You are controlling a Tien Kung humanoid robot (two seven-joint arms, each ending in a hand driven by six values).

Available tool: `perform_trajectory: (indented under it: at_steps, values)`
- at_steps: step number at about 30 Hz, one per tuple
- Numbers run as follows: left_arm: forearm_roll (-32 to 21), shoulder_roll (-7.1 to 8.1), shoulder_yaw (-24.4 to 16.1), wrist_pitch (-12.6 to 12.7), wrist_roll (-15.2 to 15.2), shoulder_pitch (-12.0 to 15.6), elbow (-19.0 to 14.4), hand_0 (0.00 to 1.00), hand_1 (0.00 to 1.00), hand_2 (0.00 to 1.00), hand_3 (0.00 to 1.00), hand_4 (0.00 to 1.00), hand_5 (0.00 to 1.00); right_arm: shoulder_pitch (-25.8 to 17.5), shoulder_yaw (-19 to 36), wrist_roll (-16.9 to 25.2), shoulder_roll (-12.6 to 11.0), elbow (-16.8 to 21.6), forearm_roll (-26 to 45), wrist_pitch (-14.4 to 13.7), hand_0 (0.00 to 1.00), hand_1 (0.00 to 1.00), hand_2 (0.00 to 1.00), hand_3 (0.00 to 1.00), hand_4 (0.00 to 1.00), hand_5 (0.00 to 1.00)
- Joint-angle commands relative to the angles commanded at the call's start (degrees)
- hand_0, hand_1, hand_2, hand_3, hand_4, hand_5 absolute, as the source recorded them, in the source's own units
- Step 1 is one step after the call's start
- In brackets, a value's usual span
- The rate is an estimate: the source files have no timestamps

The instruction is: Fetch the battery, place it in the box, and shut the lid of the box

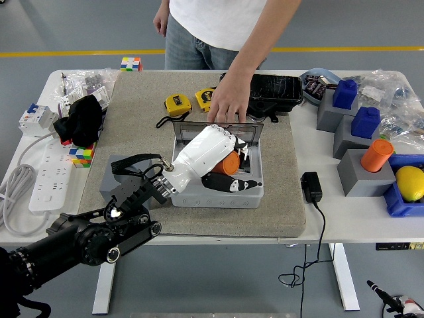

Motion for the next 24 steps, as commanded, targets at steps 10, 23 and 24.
perform_trajectory:
  at_steps: [10,23,24]
  values:
    - [-2.3,-1.74,0.8,0.0,-0.9,-1.4,4.9,0.027,0.002,0.004,0.002,0.786,0.353,0.1,-0.5,0.0,0.0,0.0,0.1,0.0,0.887,0.856,0.794,0.823,0.998,0.998]
    - [-2.4,-2.97,1.0,0.0,-1.1,-2.3,6.4,0.028,0.002,0.004,0.002,0.783,0.351,0.2,-0.4,-0.2,0.0,0.0,-0.1,0.1,0.887,0.855,0.794,0.822,0.998,0.998]
    - [-2.4,-2.98,1.0,0.0,-1.1,-2.2,6.3,0.028,0.002,0.004,0.002,0.783,0.351,0.2,-0.1,-0.2,0.0,0.0,-0.4,0.1,0.887,0.855,0.794,0.822,0.998,0.998]
